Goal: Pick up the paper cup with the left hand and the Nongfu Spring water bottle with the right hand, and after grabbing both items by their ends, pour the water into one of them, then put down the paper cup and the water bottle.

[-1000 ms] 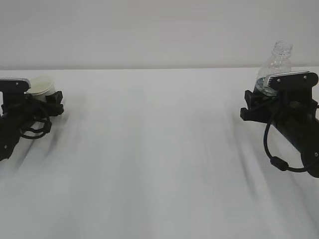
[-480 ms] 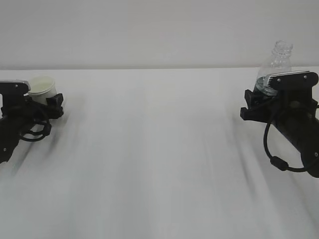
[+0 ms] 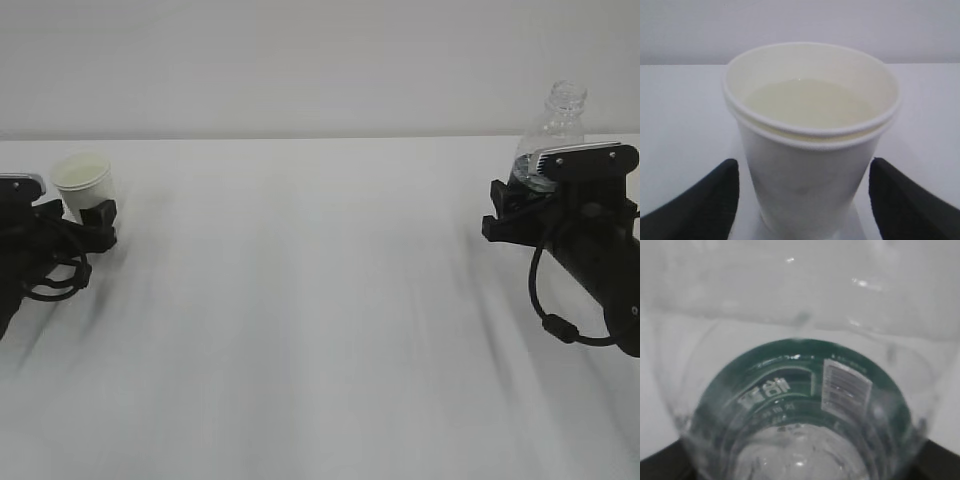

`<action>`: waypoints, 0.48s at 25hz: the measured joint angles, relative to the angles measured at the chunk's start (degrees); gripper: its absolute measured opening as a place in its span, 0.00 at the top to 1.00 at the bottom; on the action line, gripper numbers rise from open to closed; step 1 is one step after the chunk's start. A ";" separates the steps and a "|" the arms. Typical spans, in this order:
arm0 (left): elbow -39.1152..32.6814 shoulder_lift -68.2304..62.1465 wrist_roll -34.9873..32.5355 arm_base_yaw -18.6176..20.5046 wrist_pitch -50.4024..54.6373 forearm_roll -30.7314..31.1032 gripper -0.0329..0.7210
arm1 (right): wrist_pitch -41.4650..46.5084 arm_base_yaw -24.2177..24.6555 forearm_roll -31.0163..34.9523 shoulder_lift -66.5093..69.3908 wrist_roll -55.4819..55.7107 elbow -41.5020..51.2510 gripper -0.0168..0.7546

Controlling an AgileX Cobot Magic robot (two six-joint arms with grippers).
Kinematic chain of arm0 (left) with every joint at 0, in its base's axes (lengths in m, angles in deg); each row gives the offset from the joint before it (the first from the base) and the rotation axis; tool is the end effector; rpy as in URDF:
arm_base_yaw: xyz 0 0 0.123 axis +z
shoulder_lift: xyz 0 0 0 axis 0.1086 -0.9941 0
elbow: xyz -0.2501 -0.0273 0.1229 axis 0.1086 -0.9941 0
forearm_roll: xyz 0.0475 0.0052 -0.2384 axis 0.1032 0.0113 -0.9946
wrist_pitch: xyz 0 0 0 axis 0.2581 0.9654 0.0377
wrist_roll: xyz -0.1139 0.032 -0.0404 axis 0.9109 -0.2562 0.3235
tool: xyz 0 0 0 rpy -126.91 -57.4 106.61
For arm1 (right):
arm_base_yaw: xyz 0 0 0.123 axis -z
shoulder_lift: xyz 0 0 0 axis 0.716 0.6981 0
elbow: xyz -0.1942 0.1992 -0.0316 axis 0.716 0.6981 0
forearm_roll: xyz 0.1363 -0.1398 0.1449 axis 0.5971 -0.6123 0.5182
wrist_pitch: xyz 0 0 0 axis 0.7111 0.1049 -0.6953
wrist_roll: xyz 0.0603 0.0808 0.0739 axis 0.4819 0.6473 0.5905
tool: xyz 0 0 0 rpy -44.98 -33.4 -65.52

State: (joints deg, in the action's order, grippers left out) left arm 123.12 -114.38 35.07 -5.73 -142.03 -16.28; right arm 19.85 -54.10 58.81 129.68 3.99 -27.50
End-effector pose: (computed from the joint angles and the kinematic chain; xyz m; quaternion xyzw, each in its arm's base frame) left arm 0.4220 -0.0062 0.0513 -0.0019 0.7660 -0.0478 0.6411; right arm 0.3728 0.0465 0.1092 -0.0783 0.7746 -0.0138 0.6274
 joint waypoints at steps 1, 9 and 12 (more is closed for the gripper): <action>-0.59 0.12 0.00 0.00 -0.10 -0.08 0.18 | -0.11 0.00 0.00 0.00 0.00 0.00 0.33; -7.38 2.55 0.00 0.00 -0.13 -0.66 0.18 | -1.50 0.00 0.00 0.00 0.00 0.00 0.33; -11.12 4.99 0.00 0.00 -0.13 -1.14 0.18 | -1.60 0.00 0.00 0.00 0.00 0.00 0.33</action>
State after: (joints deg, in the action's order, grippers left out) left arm 112.00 -109.39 35.07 -5.73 -142.15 -17.42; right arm 18.25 -54.10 58.81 129.68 3.99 -27.50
